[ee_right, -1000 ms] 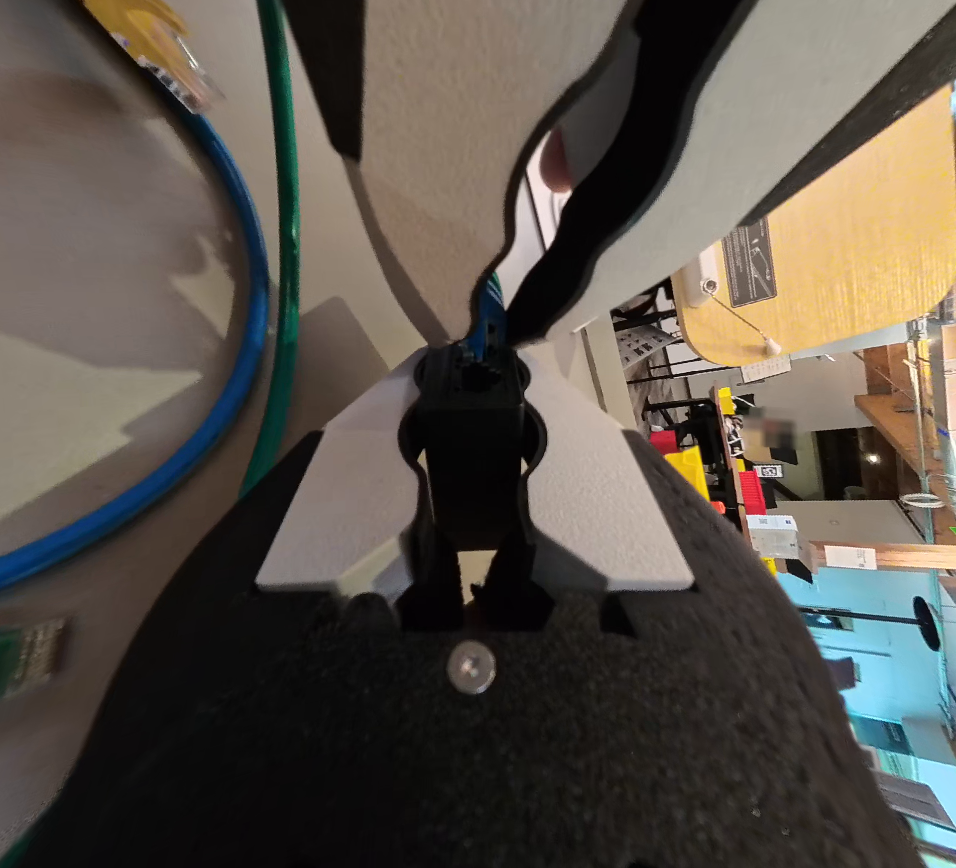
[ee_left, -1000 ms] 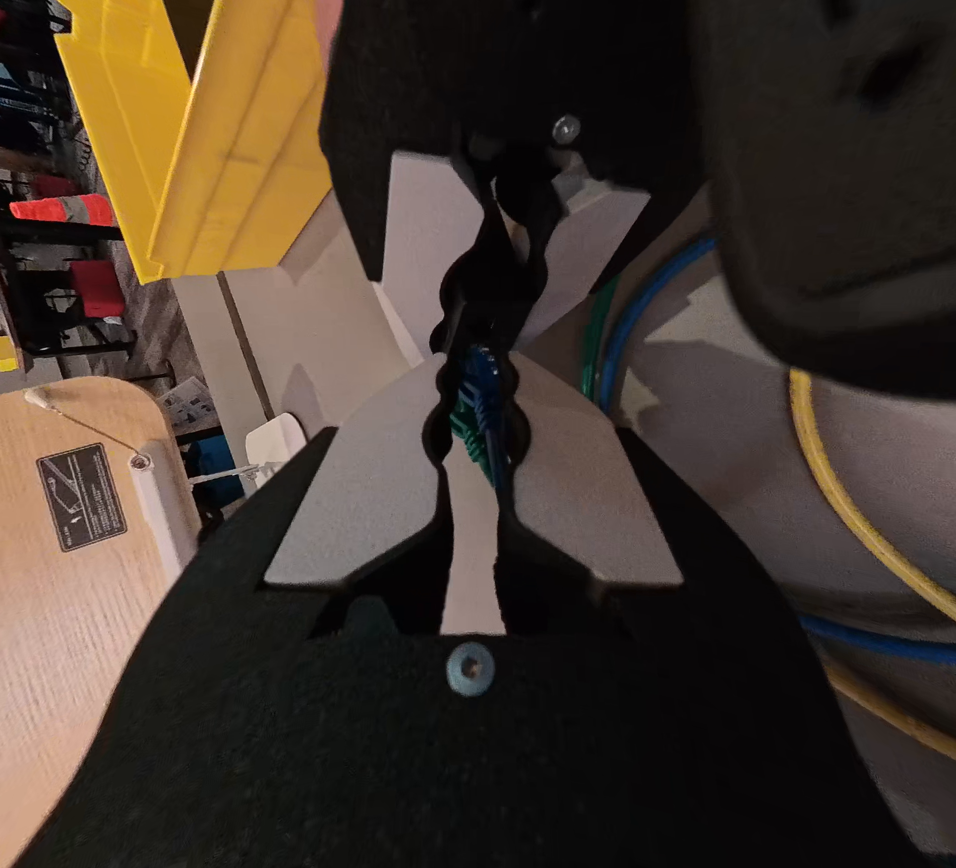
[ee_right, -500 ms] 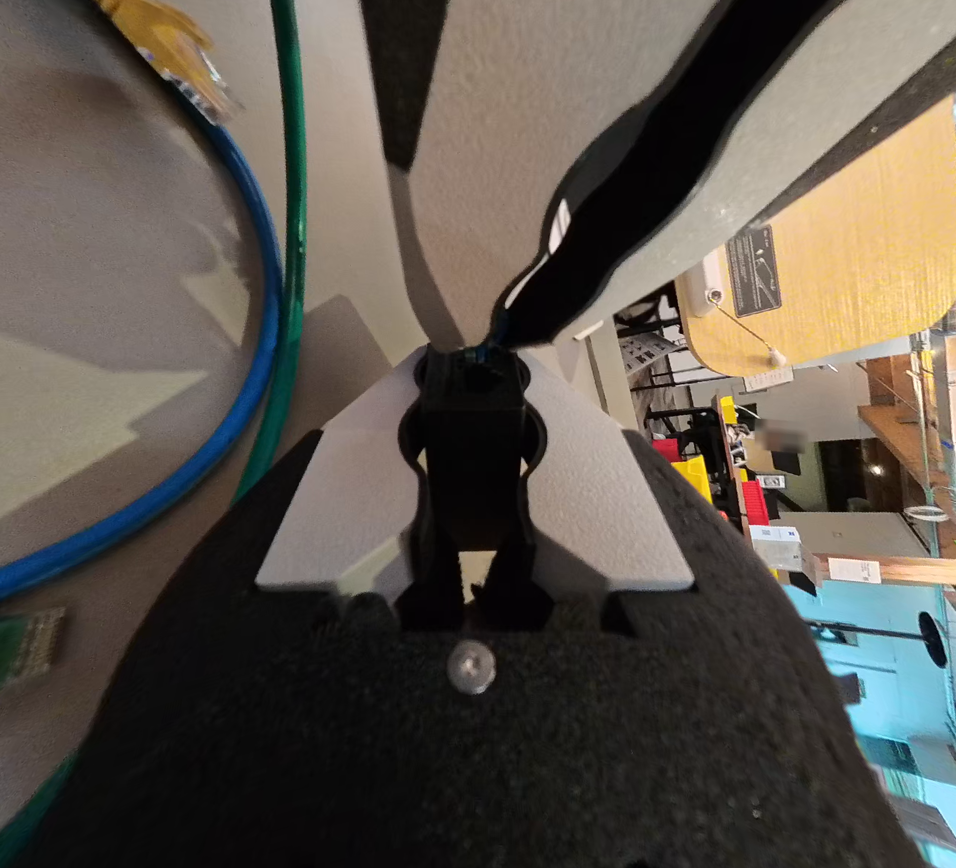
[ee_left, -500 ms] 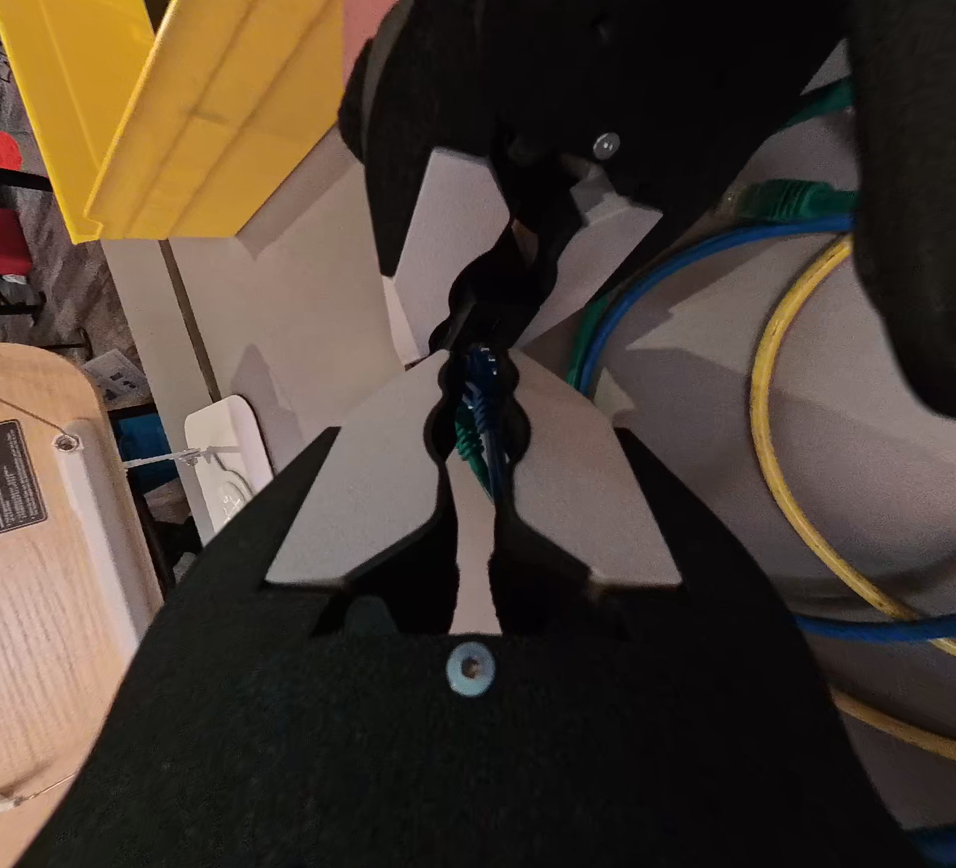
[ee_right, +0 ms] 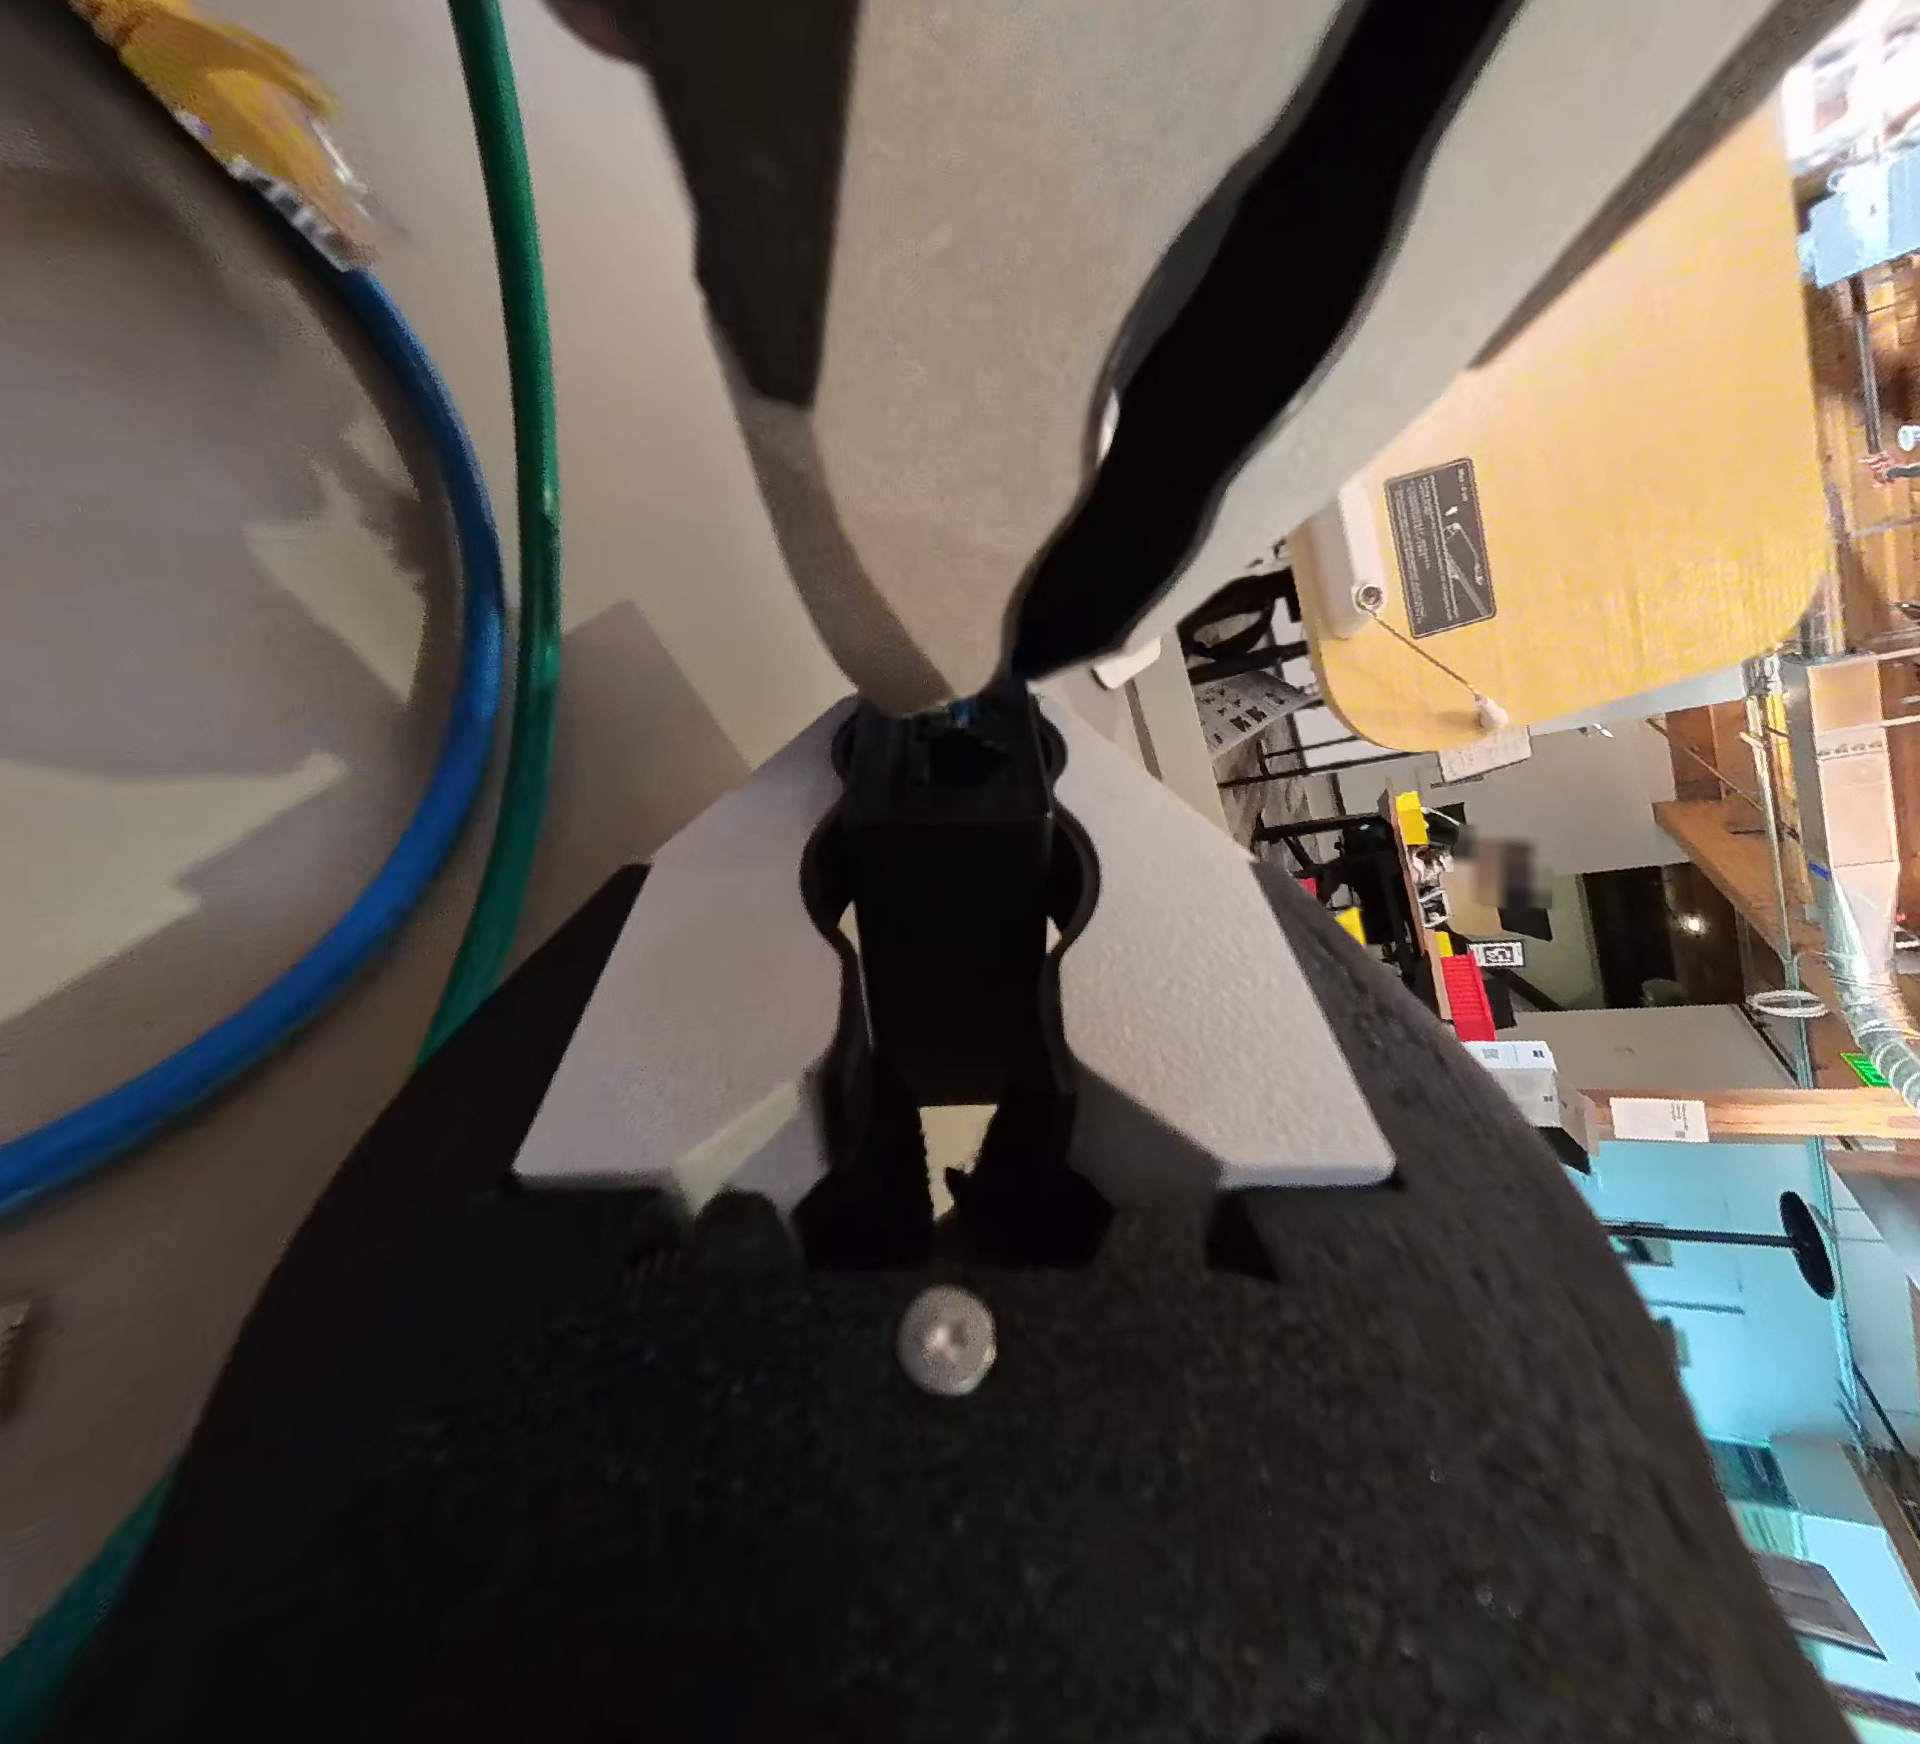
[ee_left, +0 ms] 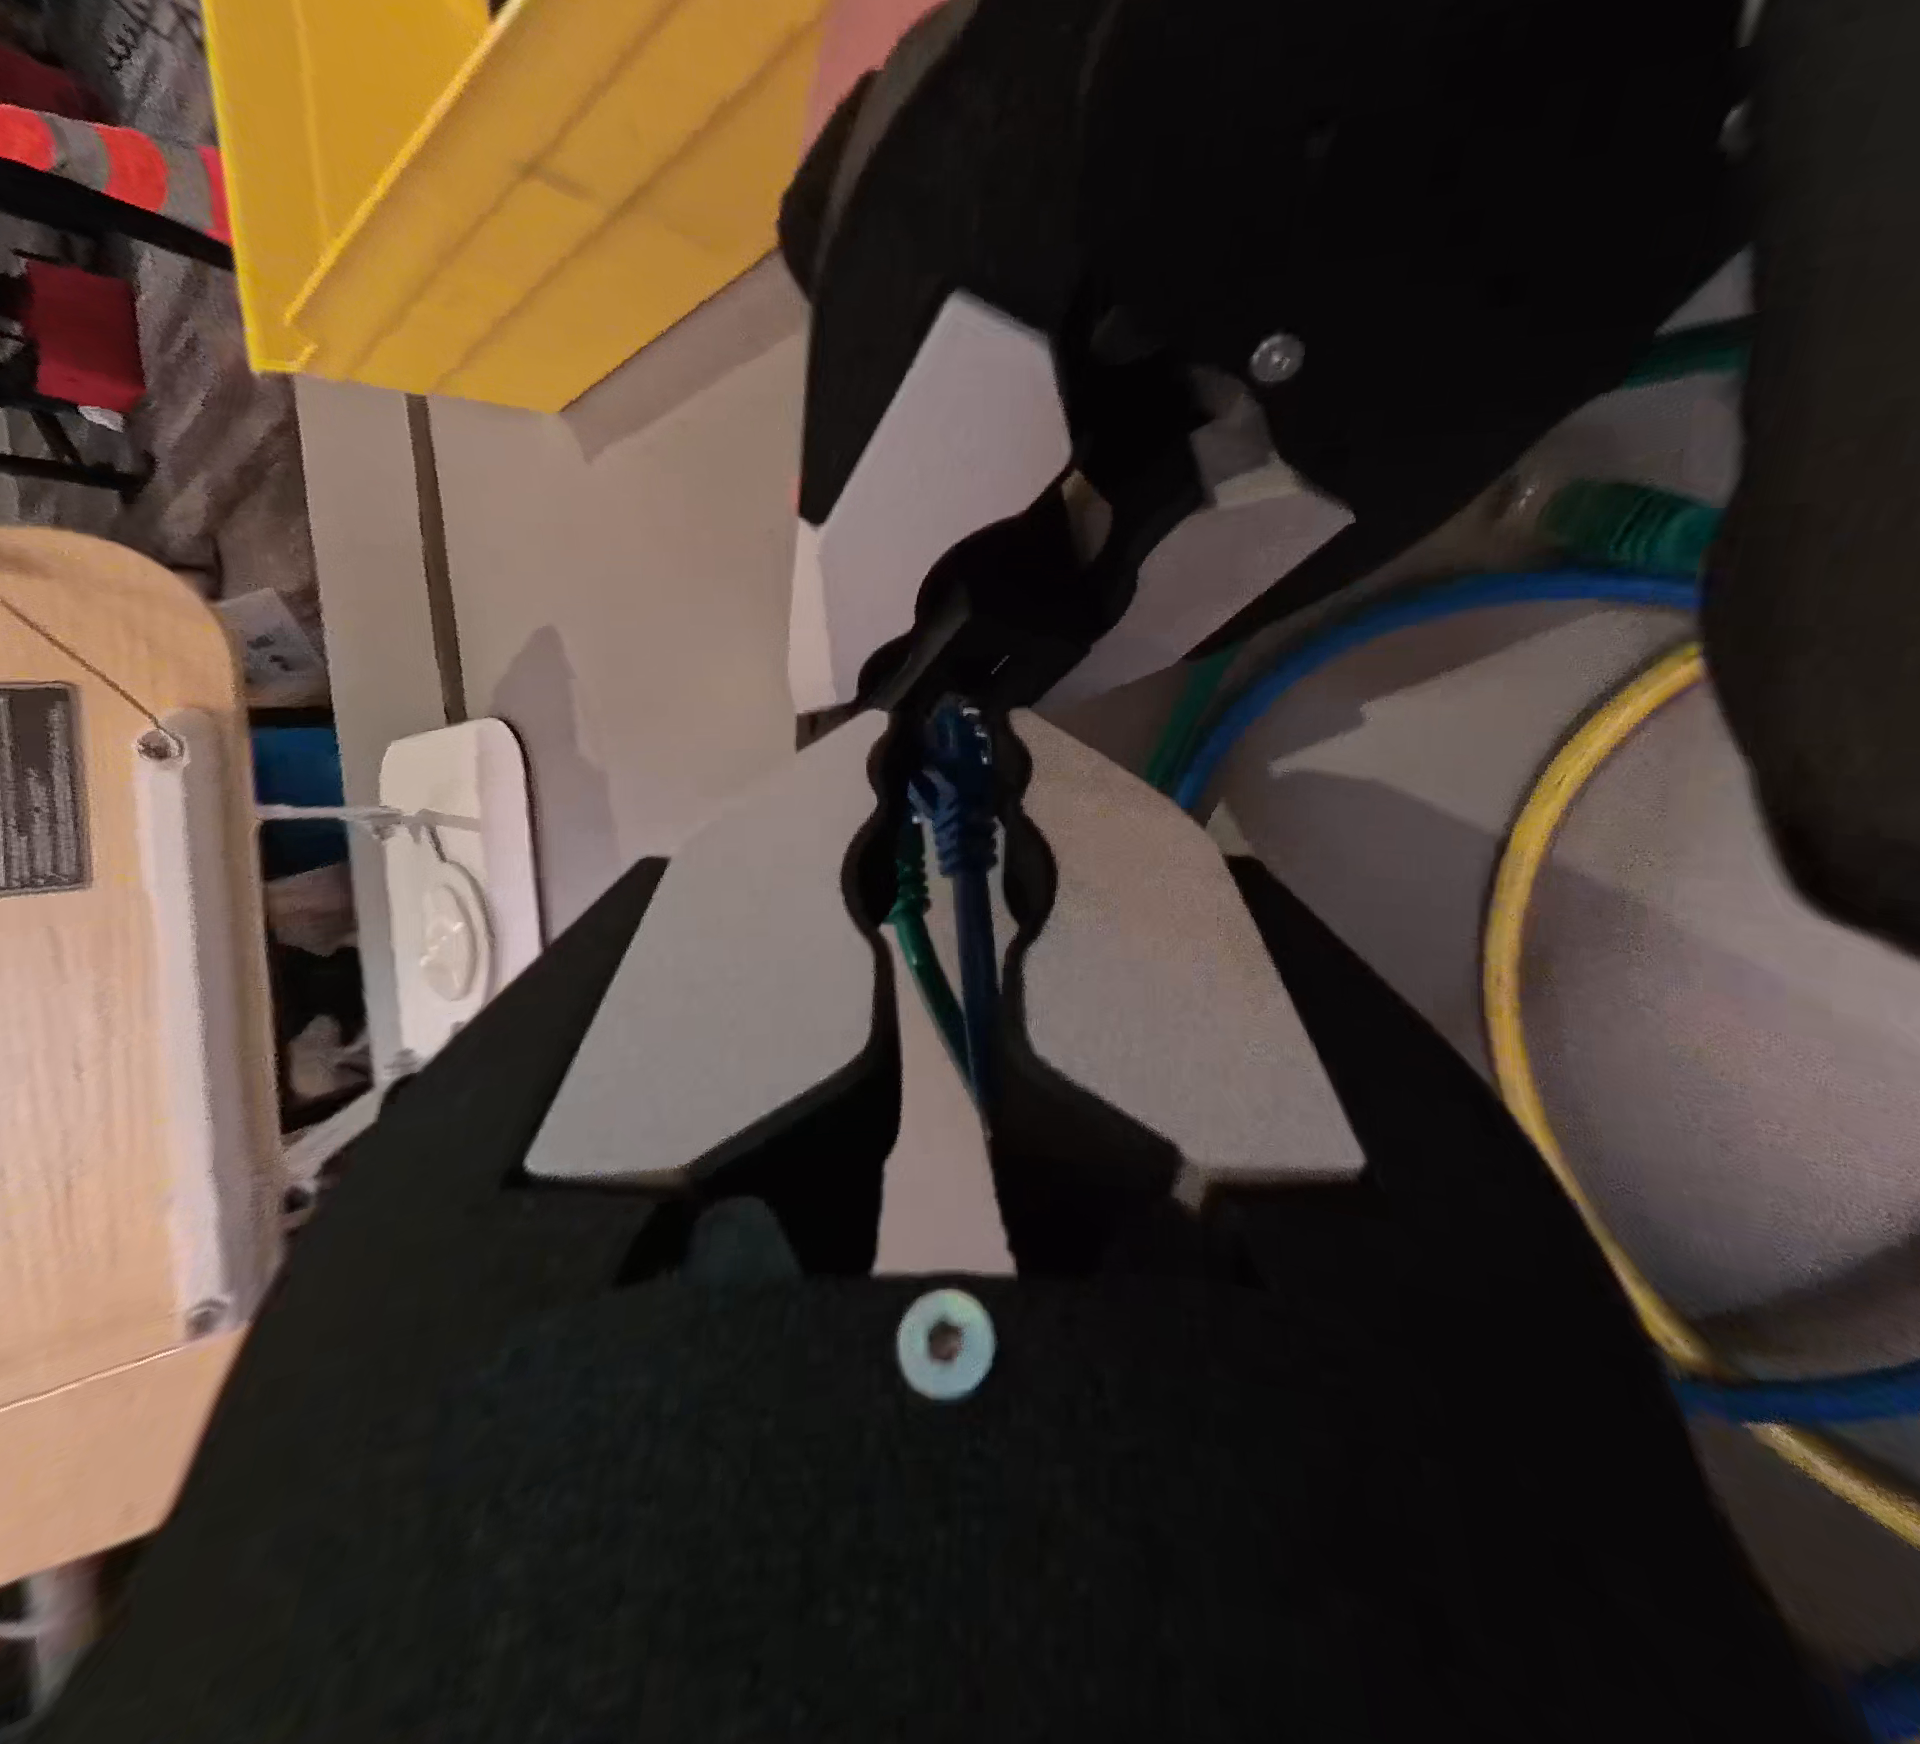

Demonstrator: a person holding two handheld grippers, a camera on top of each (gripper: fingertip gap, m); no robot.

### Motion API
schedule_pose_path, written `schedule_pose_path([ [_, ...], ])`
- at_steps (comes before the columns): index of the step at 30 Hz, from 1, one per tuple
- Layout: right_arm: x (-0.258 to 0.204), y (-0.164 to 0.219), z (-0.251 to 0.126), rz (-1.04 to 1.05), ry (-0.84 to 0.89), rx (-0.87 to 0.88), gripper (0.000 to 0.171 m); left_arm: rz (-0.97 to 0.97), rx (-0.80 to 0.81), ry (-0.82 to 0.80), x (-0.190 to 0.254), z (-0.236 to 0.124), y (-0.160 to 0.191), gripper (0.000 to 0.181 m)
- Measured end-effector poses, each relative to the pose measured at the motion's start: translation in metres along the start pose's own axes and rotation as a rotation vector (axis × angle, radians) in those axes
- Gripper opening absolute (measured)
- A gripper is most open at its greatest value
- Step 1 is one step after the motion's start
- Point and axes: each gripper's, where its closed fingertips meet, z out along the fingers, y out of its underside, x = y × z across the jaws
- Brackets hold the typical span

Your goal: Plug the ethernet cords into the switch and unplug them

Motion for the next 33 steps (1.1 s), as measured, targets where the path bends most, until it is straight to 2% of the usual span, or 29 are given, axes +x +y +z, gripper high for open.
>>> schedule_pose_path([
  [2,0.001,0.001,0.000,-0.006,0.006,-0.007,0.027,-0.109,0.030,0.040,-0.001,-0.004,-0.002,0.015],
  [6,0.001,0.003,0.001,-0.013,0.008,-0.016,0.027,-0.192,0.030,0.067,-0.001,-0.008,0.003,0.008],
  [8,0.000,0.003,0.001,-0.021,0.010,-0.019,0.027,-0.207,0.024,0.071,0.000,-0.008,0.005,0.006],
  [12,0.000,0.004,0.001,-0.029,0.010,-0.025,0.027,-0.218,-0.002,0.040,-0.002,-0.007,0.008,0.014],
  [16,0.004,0.003,0.000,-0.032,0.032,-0.022,0.027,-0.257,-0.055,0.075,0.005,-0.002,0.017,0.018],
  [18,0.005,0.001,-0.001,-0.043,0.038,-0.017,0.027,-0.258,-0.074,0.056,0.004,0.002,0.022,0.015],
  [24,0.006,0.002,-0.001,-0.076,0.052,-0.014,0.027,-0.289,-0.034,0.066,0.004,0.002,0.020,0.013],
  [29,0.003,0.005,0.001,-0.096,0.048,-0.024,0.027,-0.433,0.056,0.140,0.003,-0.005,0.011,0.016],
  [33,0.008,-0.001,-0.003,-0.087,0.062,-0.008,0.027,-0.426,0.041,0.156,0.006,-0.002,0.014,0.012],
])
